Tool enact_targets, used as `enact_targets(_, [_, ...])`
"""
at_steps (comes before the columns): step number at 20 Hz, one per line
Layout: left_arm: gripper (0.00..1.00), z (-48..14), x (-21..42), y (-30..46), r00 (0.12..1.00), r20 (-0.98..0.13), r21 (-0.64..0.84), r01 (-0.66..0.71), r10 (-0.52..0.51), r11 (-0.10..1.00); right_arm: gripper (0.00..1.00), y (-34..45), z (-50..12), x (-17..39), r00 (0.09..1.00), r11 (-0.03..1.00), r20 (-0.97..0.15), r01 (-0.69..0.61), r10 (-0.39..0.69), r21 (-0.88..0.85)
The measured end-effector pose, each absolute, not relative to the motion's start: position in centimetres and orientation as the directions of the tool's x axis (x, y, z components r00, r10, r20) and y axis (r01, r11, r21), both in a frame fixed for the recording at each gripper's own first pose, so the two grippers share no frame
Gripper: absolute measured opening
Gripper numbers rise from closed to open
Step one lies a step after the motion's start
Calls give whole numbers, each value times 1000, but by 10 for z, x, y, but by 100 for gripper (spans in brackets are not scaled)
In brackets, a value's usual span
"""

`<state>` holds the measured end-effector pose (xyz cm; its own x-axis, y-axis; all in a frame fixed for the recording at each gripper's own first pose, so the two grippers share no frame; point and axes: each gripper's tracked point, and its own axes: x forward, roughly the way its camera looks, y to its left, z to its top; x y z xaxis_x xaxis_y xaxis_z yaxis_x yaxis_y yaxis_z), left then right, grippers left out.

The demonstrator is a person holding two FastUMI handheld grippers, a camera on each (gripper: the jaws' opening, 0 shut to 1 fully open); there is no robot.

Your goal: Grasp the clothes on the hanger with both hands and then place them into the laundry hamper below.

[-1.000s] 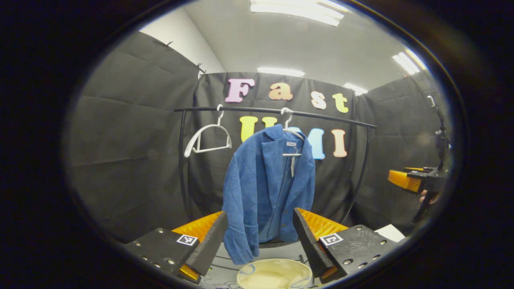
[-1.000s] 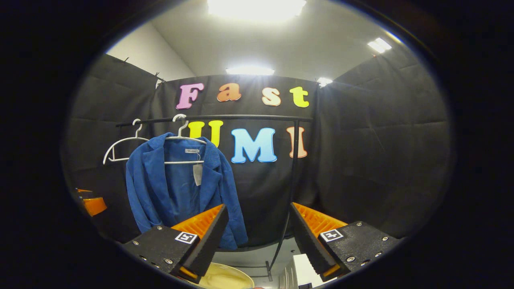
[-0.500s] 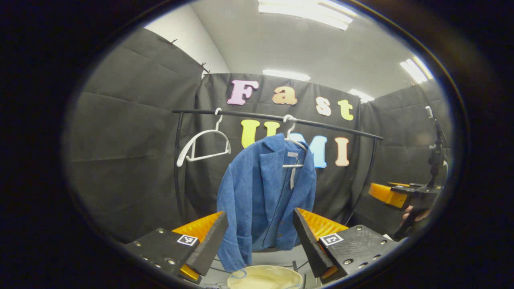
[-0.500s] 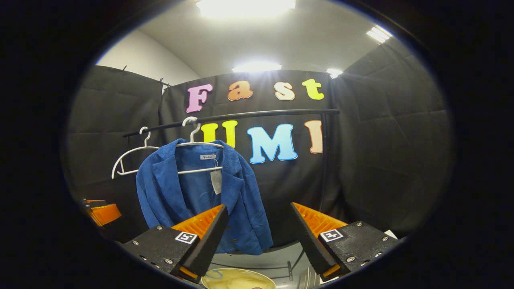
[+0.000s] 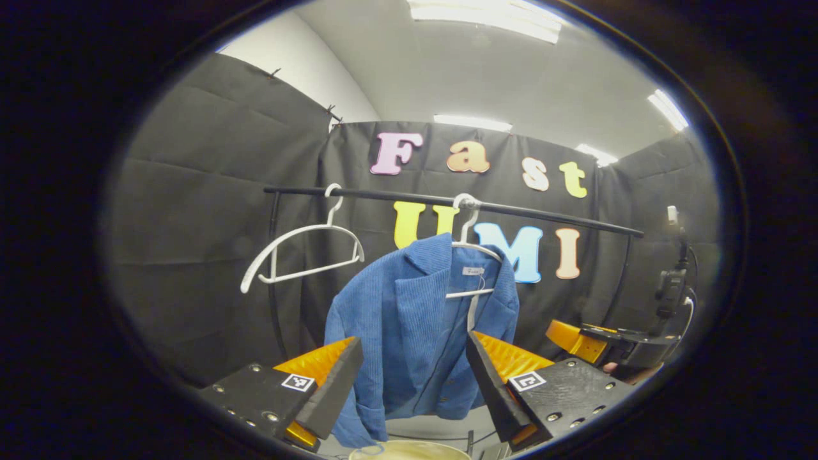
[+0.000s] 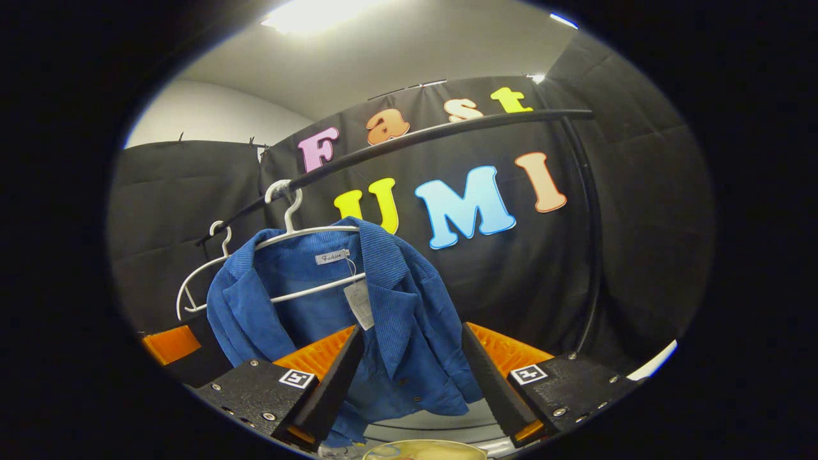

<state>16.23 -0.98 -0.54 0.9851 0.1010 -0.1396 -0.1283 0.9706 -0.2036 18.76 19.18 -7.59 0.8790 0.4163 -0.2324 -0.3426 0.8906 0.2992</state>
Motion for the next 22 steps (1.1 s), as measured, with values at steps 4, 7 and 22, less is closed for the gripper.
enact_targets(4, [97,-13,201,-19,972,-176,-213,-190,154,958,95,223,-93,228,829,848,-256,-400,497,348])
enact_targets(7, [97,-20,231,-18,958,-193,-201,-250,212,947,95,239,-107,256,803,835,-274,-434,528,337])
enact_targets(22, [97,-39,295,5,855,-180,-85,-506,487,858,93,279,-131,319,727,772,-276,-538,628,339])
